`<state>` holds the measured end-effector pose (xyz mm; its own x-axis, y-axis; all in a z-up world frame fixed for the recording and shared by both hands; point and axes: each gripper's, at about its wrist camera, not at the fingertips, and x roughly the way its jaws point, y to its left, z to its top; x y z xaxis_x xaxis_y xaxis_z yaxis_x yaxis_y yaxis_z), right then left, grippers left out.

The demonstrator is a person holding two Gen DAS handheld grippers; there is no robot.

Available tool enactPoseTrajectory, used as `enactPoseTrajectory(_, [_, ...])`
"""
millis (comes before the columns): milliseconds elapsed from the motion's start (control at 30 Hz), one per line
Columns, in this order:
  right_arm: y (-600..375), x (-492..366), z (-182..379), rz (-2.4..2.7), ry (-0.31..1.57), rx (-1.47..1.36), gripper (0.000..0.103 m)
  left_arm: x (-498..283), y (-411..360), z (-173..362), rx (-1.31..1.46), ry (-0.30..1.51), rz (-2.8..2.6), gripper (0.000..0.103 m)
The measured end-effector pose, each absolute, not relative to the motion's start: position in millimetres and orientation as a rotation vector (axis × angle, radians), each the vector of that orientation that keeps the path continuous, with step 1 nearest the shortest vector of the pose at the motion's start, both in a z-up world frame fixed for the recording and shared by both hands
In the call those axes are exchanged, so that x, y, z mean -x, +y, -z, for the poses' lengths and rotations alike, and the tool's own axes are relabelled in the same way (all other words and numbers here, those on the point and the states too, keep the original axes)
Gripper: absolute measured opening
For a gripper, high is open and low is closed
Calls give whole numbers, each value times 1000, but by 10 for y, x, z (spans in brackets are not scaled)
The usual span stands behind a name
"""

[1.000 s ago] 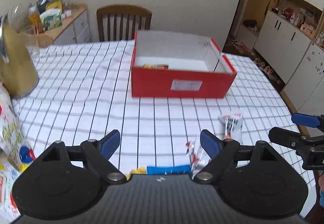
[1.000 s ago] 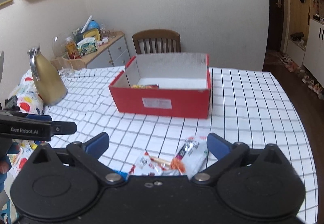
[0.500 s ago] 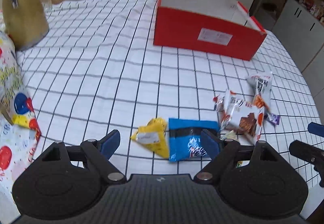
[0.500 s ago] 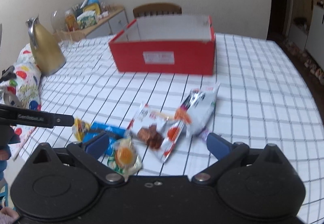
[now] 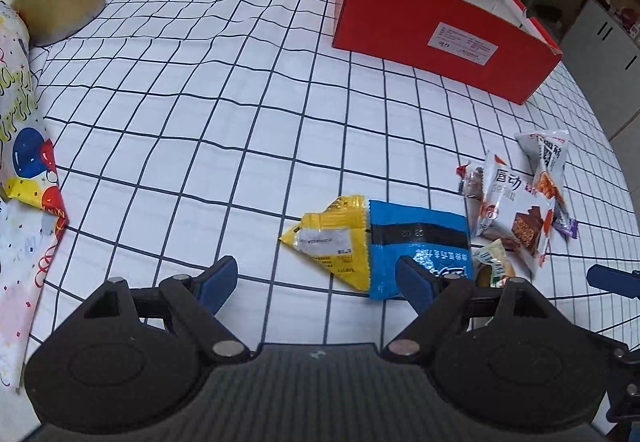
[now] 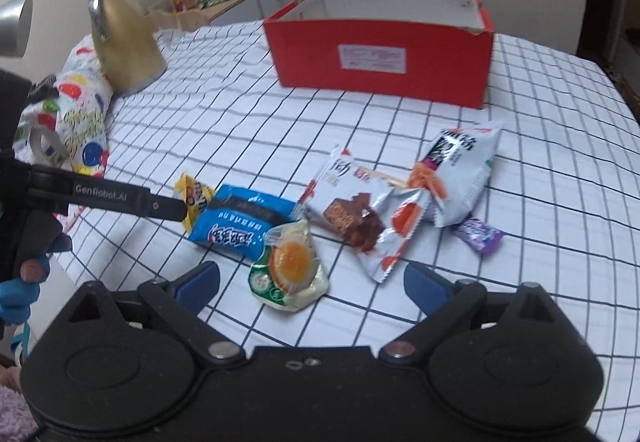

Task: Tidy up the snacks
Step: 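Move both tools back toward the remaining snacks on the table, then grasp the yellow candy with the left tool while the right tool grasps the orange jelly cake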

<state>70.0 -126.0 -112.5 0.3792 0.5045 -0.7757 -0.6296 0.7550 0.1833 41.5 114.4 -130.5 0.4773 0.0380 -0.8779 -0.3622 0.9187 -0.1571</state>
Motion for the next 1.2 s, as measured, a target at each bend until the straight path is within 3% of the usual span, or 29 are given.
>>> enactPoseTrajectory(500, [-923, -768, 1333, -822, 971, 211, 80, -470, 1432, 1397, 513, 1035, -231, 84])
enactPoseTrajectory(600, [-862, -776, 1348, -833, 970, 231, 77, -493, 1475, 1430, 542, 1045, -227, 73])
enactPoseTrajectory(800, [-795, -758, 1366, -847, 969, 265, 72, -504, 1527, 1495, 609, 1054, -203, 64])
enactPoseTrajectory(933, [-803, -772, 1389, -829, 972, 274, 63, -522, 1520, 1509, 619, 1061, -195, 59])
enactPoseTrajectory(1100, [-857, -820, 1392, -803, 974, 256, 48, -545, 1519, 1528, 645, 1071, -185, 37])
enactPoseTrajectory(1200, [-880, -827, 1392, -795, 977, 246, 42, -548, 1500, 1528, 631, 1073, -195, 36])
